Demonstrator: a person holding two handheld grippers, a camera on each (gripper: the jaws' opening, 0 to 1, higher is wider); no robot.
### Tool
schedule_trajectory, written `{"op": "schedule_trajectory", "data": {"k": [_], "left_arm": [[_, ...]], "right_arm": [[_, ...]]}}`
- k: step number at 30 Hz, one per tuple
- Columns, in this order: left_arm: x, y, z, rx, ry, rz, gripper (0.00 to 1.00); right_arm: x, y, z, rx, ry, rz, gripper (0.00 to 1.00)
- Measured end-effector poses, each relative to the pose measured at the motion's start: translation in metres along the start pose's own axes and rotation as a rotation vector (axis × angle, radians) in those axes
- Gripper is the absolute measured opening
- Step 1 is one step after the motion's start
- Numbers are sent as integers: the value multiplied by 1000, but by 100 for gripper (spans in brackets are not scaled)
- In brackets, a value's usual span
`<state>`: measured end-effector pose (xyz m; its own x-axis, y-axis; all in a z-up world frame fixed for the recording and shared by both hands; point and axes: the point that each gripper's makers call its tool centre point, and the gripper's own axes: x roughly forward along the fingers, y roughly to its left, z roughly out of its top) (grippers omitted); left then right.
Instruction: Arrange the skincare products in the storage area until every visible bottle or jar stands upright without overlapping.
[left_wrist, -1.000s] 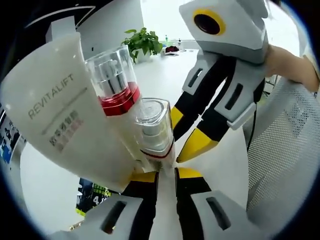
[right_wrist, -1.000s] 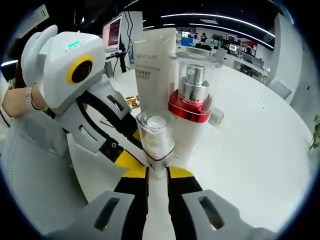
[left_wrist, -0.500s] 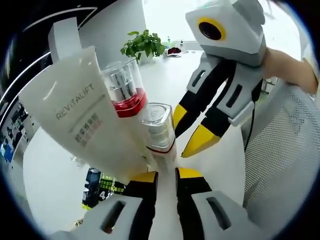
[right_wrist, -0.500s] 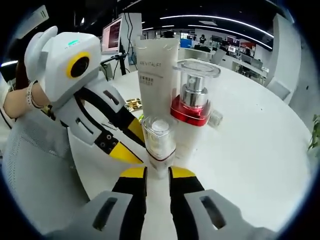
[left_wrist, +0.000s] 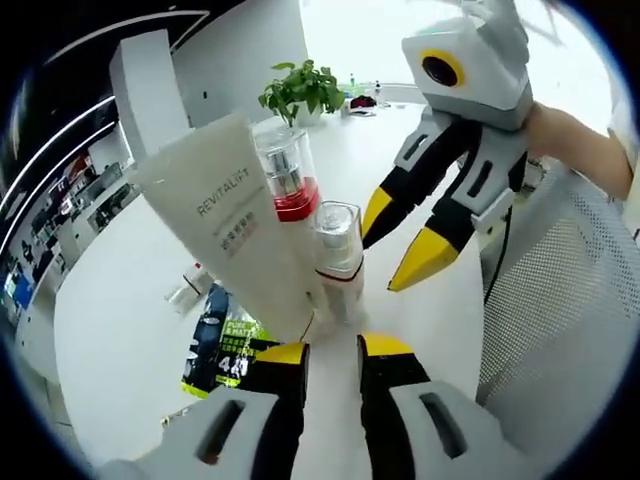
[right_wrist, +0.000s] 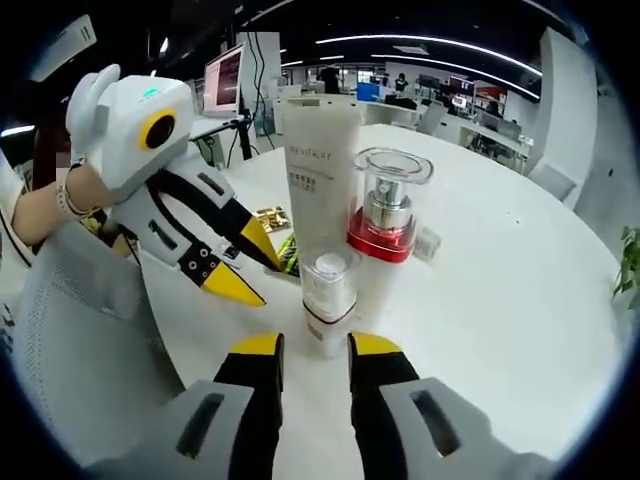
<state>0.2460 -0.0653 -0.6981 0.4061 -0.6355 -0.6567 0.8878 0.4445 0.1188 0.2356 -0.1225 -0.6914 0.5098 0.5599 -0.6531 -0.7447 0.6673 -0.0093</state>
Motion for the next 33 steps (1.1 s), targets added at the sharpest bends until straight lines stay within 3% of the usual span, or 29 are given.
{"op": "schedule_trajectory", "data": {"k": [19,27,33], "left_arm": [[-43,9,-20,-88,33,51,32],[-64,13,-28,-86,54,73,43],[-80,17,-34,-129,60,103,50]], "right_arm": [[-17,8,18,-27,-16,-27,50],[-23,13,24,-47,-13,-31,57],[-27,15,27,-64,-10,-38,62]]}}
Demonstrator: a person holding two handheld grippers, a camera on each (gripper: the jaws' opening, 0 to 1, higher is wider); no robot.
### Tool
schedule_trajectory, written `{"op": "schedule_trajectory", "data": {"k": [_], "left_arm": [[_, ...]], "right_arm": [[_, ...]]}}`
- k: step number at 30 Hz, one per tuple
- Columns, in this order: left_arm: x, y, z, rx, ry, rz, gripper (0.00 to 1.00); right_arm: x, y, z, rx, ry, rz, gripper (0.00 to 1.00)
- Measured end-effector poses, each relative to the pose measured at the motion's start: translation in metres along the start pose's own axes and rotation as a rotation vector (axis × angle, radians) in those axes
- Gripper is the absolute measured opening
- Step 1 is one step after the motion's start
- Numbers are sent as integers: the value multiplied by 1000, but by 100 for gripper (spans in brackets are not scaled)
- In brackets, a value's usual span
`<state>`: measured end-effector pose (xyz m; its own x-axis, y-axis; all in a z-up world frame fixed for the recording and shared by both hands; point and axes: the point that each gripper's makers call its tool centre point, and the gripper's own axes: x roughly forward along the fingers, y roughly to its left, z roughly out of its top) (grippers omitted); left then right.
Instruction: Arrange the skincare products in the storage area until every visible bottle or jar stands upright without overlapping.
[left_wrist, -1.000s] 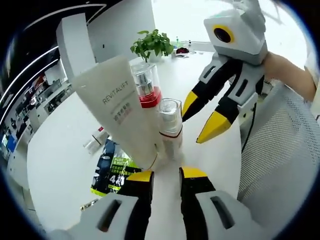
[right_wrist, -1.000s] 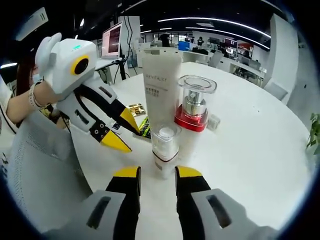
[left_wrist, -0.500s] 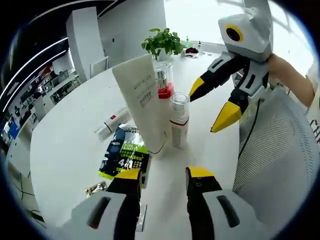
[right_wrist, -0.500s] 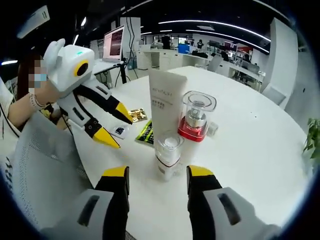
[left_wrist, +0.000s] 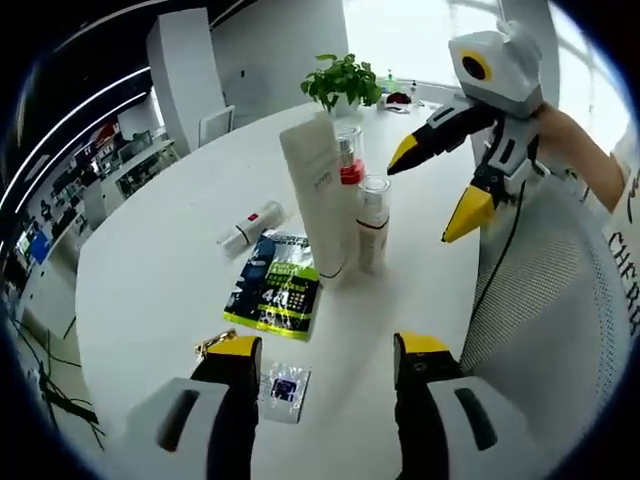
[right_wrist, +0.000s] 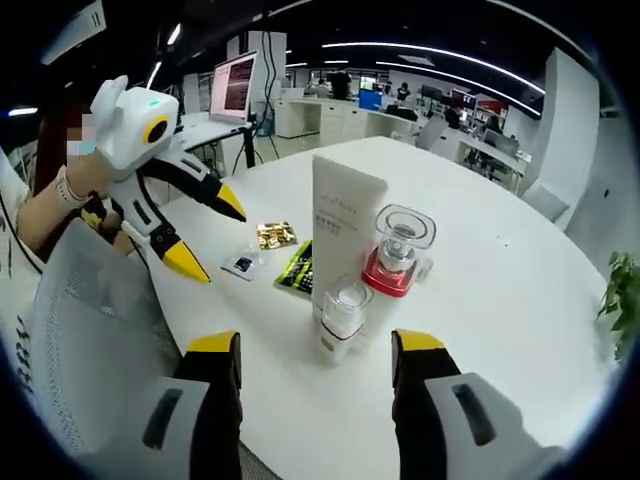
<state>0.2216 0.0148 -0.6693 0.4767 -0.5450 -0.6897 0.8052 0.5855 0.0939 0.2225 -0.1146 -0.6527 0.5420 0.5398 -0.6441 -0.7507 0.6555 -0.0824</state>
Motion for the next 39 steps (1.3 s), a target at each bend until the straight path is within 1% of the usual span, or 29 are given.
{"op": "schedule_trajectory", "data": {"k": [5,9,12,15,17,20,25,28,29,33,37,39], "left_arm": [[-9,7,-5,-20,0,28,56],[-19,10,-8,-32,-2,44,61],[-25,9,-10,-49,-5,40,64],[-28,9,-13,-50,5,45,66],[-30,8,-14,-56,-2,42,68],[-37,7,-19,-61,3,42,72],[-46,8,-26,-78,7,54,77],[-50,11,-27,-80,1,65,79],[-51,14,-27,-87,-5,85,80],[-54,16,-26,-70,-12,97,86],[-55,18,-25,-74,-20,93,90],[-55,19,-26,-84,-17,94,94]], "right_arm": [[-3,2,4,13,-8,6,70],[-4,5,6,1,2,0,76],[-5,6,6,-6,6,0,80],[-6,7,7,-11,5,-1,83],[-6,8,8,-26,-2,2,84],[-7,8,7,-33,3,1,86],[-8,9,6,-50,12,-2,93],[-9,10,7,-64,5,-10,97],[-9,10,8,-66,2,-10,98],[-10,10,8,-71,3,-13,99],[-10,10,10,-60,-6,-7,99],[-10,11,10,-56,-7,-5,99]]}}
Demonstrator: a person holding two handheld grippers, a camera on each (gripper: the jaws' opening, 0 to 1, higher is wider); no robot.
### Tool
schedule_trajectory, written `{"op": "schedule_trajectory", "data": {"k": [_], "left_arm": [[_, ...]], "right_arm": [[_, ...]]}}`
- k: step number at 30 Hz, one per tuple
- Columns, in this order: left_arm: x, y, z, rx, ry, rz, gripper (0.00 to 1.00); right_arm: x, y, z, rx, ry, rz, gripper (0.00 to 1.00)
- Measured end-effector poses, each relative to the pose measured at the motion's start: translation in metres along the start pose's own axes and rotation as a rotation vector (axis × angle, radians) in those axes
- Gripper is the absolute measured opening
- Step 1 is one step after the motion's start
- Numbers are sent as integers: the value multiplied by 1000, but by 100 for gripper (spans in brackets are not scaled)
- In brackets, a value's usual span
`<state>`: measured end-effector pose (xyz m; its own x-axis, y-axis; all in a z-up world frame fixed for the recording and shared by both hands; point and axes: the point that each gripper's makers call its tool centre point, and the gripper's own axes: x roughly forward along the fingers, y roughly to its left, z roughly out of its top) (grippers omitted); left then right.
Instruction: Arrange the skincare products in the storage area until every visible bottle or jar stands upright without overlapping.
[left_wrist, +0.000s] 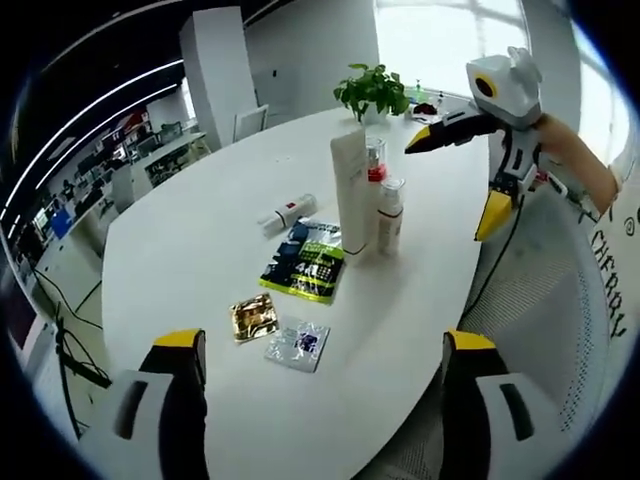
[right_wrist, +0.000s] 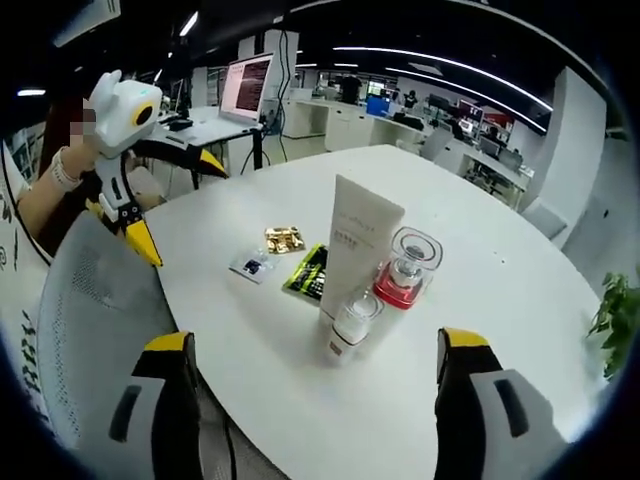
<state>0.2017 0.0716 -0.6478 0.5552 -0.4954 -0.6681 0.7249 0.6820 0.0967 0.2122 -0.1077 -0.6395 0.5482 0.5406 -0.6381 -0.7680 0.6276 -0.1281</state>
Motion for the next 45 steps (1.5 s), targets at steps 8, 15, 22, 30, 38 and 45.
{"op": "schedule_trajectory", "data": {"k": [8,15,22,30,38,45], "left_arm": [[2,-4,-1,8,0,-8,99],[3,-6,-3,9,5,-21,99],[4,-4,-6,-1,6,-21,99],[7,-4,-9,-8,16,-27,99],[9,-3,-8,-9,18,-33,99],[9,-1,-11,-18,20,-32,99]], "right_arm": [[0,-1,-3,-1,11,-3,100],[1,-1,-6,-3,24,2,100],[2,-4,-8,0,32,3,100],[2,-11,-7,-8,30,9,99],[1,-16,-6,-13,21,24,94],[-4,-28,-7,56,14,52,76]]}}
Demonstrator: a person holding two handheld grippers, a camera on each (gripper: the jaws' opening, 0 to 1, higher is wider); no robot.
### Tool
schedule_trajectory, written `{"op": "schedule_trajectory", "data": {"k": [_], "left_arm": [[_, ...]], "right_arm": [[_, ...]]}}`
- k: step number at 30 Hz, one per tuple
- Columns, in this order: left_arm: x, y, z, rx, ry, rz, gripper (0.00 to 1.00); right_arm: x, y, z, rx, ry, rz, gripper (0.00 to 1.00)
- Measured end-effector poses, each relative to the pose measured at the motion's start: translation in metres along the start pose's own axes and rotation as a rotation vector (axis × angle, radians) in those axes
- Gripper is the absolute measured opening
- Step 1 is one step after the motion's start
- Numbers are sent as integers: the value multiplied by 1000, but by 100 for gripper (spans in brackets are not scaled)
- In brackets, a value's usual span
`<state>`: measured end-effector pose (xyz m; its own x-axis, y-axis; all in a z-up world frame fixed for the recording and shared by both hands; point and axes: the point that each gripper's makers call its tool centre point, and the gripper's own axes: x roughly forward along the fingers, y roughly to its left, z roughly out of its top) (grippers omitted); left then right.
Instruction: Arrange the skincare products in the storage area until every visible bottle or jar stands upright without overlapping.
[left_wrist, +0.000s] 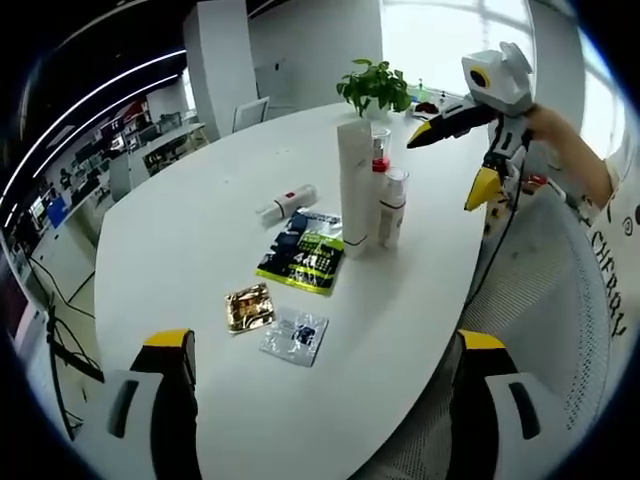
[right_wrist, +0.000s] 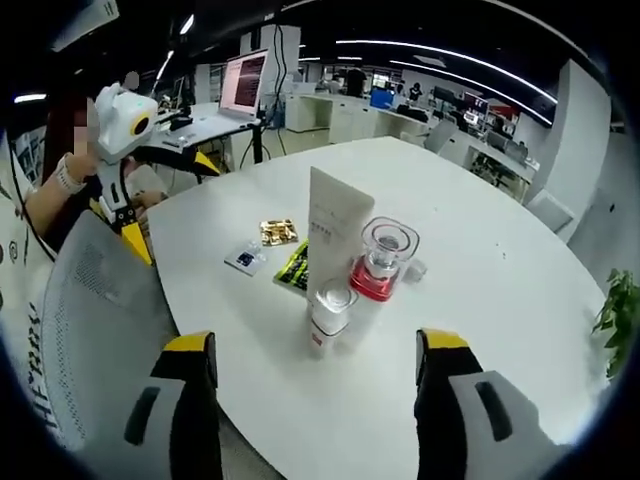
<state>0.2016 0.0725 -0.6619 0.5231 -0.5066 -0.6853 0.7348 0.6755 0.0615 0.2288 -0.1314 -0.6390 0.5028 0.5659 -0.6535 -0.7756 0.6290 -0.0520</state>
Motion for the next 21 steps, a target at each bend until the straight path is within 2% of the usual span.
{"op": "schedule_trajectory", "data": {"k": [3,7,10,11,21], "left_arm": [[-1,0,-2,0,3,-3,99],[-1,0,-4,0,12,2,99],[-3,0,-5,-1,13,6,99],[-3,0,-5,-2,12,5,99],[-2,0,-6,-12,13,-4,99]], "right_arm": [[-3,0,-1,1,4,-5,69],[-4,-14,-4,-2,15,-11,63],[-5,-18,-1,2,-19,13,58],[-5,-21,2,28,-52,33,56],[-1,-64,-7,79,-43,-21,43]]}}
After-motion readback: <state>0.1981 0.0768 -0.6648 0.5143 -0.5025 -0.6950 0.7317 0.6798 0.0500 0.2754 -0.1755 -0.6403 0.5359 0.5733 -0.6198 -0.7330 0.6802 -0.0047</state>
